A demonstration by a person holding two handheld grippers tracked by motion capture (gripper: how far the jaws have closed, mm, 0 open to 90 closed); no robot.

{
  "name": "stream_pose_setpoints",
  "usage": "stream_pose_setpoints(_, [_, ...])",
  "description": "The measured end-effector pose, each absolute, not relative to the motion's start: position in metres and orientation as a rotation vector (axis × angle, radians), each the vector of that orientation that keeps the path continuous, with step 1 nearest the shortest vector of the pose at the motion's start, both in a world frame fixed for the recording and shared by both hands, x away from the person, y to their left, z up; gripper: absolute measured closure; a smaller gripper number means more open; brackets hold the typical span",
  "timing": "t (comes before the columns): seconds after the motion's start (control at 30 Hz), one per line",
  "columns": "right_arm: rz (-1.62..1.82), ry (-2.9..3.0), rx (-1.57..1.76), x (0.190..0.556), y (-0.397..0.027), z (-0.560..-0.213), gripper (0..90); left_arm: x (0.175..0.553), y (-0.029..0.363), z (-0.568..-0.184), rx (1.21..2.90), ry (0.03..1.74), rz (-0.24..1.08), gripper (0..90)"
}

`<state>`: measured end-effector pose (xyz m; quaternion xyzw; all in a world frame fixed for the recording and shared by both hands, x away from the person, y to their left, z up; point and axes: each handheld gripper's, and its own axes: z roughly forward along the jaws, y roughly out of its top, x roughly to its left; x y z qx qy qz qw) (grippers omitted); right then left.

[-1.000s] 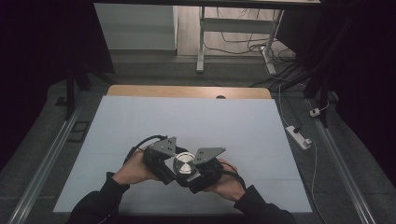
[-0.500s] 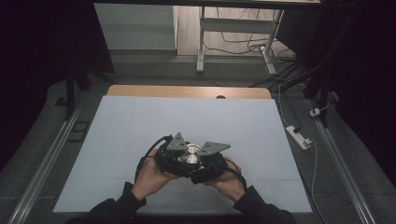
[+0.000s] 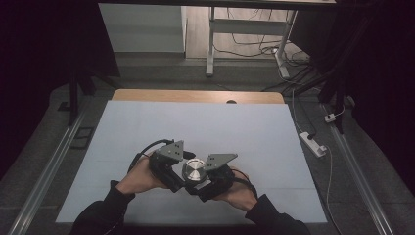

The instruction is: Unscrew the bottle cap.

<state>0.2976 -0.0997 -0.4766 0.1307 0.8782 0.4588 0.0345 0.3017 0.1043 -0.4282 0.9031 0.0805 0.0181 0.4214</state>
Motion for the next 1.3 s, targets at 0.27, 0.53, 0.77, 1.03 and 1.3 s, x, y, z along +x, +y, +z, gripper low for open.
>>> stream_pose_setpoints(0.27, [1.395,2.679,0.443,0.298,-0.100,-0.477,14.8,0.301,0.098,-0.432,2.228,0.302,0.096,19.1])
stream_pose_setpoints(0.53, [1.329,2.576,0.614,0.307,-0.105,-0.478,14.8,0.294,0.075,-0.435,2.154,0.648,0.233,19.0])
stream_pose_setpoints(0.77, [1.339,2.577,0.612,0.306,-0.105,-0.477,14.8,0.300,0.083,-0.428,2.138,0.584,0.113,8.3])
stream_pose_setpoints(1.03, [1.403,2.660,0.496,0.302,-0.103,-0.476,14.8,0.302,0.112,-0.420,2.208,0.259,0.074,9.0])
stream_pose_setpoints(1.3, [1.406,2.698,0.412,0.296,-0.097,-0.477,14.8,0.304,0.112,-0.428,2.202,0.194,0.037,20.3])
